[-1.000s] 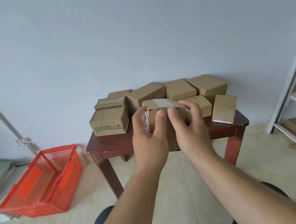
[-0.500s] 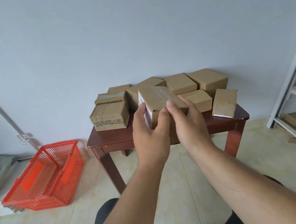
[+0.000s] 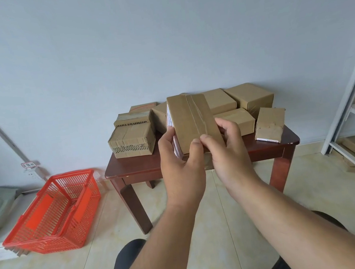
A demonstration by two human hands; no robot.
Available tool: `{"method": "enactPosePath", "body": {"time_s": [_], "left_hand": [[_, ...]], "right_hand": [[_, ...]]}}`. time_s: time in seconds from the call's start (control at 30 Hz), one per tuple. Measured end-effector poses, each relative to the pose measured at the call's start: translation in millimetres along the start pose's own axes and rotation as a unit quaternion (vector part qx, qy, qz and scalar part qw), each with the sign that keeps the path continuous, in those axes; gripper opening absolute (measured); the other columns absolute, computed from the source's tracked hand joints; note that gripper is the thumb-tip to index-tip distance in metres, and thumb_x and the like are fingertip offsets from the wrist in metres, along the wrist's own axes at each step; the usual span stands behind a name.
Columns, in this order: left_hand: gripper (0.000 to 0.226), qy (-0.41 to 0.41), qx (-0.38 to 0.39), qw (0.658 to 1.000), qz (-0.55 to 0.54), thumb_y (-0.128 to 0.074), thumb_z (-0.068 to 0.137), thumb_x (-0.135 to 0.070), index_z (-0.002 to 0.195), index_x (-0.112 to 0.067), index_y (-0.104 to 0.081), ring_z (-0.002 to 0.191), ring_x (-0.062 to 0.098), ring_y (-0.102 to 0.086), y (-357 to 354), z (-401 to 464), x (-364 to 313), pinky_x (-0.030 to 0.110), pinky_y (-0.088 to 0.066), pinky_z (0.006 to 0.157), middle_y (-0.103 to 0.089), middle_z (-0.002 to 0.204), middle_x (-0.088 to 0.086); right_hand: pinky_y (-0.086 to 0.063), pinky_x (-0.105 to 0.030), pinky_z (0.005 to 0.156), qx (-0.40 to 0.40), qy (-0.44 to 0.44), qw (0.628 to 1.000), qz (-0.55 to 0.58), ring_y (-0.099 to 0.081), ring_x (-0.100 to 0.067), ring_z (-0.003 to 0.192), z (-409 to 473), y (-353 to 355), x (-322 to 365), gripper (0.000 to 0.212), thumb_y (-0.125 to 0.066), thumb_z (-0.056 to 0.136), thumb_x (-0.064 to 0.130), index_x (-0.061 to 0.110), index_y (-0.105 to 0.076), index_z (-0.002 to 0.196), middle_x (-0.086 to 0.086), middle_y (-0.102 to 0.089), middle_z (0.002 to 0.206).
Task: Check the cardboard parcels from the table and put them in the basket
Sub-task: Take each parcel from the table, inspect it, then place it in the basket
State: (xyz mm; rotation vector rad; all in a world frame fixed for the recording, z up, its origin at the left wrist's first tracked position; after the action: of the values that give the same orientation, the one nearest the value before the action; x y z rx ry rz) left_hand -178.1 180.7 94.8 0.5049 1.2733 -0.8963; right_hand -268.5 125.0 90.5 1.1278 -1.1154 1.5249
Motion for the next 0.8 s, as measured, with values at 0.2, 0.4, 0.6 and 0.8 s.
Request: {"method": "enactPosePath", "body": {"time_s": [0.2, 0.4, 0.6, 0.8], "left_hand": [[0.048, -0.011, 0.017, 1.0, -0.002, -0.067, 0.1, -0.009, 0.142, -0.02, -0.048, 0.117, 0.003, -0.069, 3.7, 2.4, 3.9, 0.017, -0.055, 0.089, -0.07, 0.131, -0.008], [0.04, -0.023, 0.012, 1.0, 0.009, -0.069, 0.1, -0.016, 0.136, -0.024, -0.051, 0.127, 0.014, -0.065, 3.2, 14.9, 9.0, 0.042, -0.055, 0.108, -0.069, 0.133, -0.003], [0.049, -0.049, 0.015, 0.995, 0.084, -0.067, 0.097, -0.032, 0.119, -0.074, -0.053, 0.135, 0.003, -0.054, 6.3, 12.8, 0.5, 0.038, -0.048, 0.113, -0.062, 0.133, -0.028], [0.08, -0.052, 0.062, 0.995, 0.064, -0.064, 0.101, -0.003, 0.093, -0.082, -0.057, 0.109, -0.006, -0.068, 2.2, 7.3, -3.6, 0.018, -0.054, 0.091, -0.068, 0.105, -0.041]], "right_hand": [[-0.056, -0.048, 0.106, 0.059, -0.015, 0.998, 0.0, -0.075, -0.015, 0.111, 7.2, 0.3, 5.6, 0.035, -0.066, 0.098, 0.019, 0.028, -0.069, 0.132, 0.005, -0.079, 0.117], [-0.05, -0.042, 0.112, 0.06, -0.045, 0.996, 0.044, -0.07, -0.009, 0.12, 8.8, -2.3, -4.3, 0.062, -0.068, 0.094, 0.028, 0.037, -0.048, 0.152, 0.01, -0.073, 0.13], [-0.054, -0.031, 0.101, 0.06, -0.024, 0.997, 0.037, -0.071, -0.004, 0.115, 5.2, 0.1, -9.5, 0.049, -0.066, 0.1, 0.015, 0.036, -0.054, 0.143, 0.013, -0.075, 0.124], [-0.054, -0.013, 0.085, 0.05, -0.008, 0.999, 0.016, -0.07, 0.004, 0.11, 5.0, 0.4, -3.6, 0.041, -0.059, 0.106, 0.019, 0.035, -0.06, 0.143, 0.019, -0.076, 0.12]]}}
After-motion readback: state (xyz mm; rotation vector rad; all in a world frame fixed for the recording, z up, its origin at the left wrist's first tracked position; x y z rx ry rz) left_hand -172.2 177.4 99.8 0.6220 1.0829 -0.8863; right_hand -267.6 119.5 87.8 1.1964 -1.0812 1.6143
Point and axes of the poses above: each hand's wrist, its own z-axis towards the middle knuckle, its own y-axis out of the back of the hand, x = y × z, the point moved 2 cm from there along z, towards the middle knuckle
